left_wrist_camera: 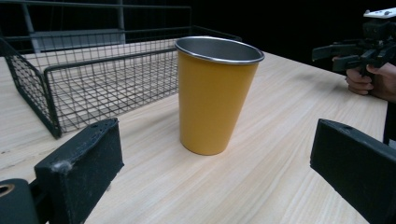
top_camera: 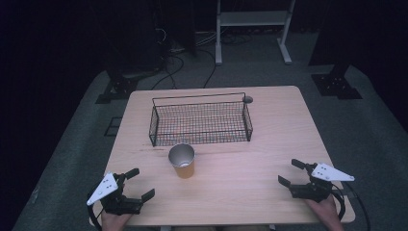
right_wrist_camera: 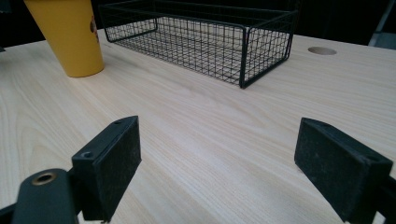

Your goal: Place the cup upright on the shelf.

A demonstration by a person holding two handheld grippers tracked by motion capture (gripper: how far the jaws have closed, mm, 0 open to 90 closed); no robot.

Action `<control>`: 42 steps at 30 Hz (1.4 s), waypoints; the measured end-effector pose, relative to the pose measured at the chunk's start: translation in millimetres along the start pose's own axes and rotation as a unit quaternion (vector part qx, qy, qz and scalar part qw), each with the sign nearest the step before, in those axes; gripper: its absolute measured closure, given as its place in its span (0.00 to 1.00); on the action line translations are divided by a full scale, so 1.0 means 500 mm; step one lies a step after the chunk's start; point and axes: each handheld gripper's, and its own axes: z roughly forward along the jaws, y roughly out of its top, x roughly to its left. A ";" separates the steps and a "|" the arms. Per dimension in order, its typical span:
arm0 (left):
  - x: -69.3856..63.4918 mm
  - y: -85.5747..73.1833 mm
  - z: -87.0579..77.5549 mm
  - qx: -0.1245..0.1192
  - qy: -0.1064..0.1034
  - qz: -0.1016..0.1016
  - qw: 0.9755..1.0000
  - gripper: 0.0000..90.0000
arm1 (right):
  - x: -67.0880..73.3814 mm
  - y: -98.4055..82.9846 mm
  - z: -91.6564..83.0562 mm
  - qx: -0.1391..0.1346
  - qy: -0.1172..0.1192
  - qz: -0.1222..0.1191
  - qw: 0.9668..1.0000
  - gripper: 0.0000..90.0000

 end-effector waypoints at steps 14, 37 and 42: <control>-0.013 0.010 0.020 0.000 -0.014 0.013 1.000 0.01 | 0.002 0.000 0.001 0.002 -0.003 -0.002 1.000 0.15; -0.012 0.031 0.096 0.039 -0.016 0.030 0.999 0.01 | 0.004 0.000 0.002 0.006 -0.006 -0.005 1.000 0.15; -0.005 0.035 0.110 0.044 -0.012 0.029 0.999 0.01 | 0.004 0.000 0.002 0.006 -0.006 -0.006 1.000 0.15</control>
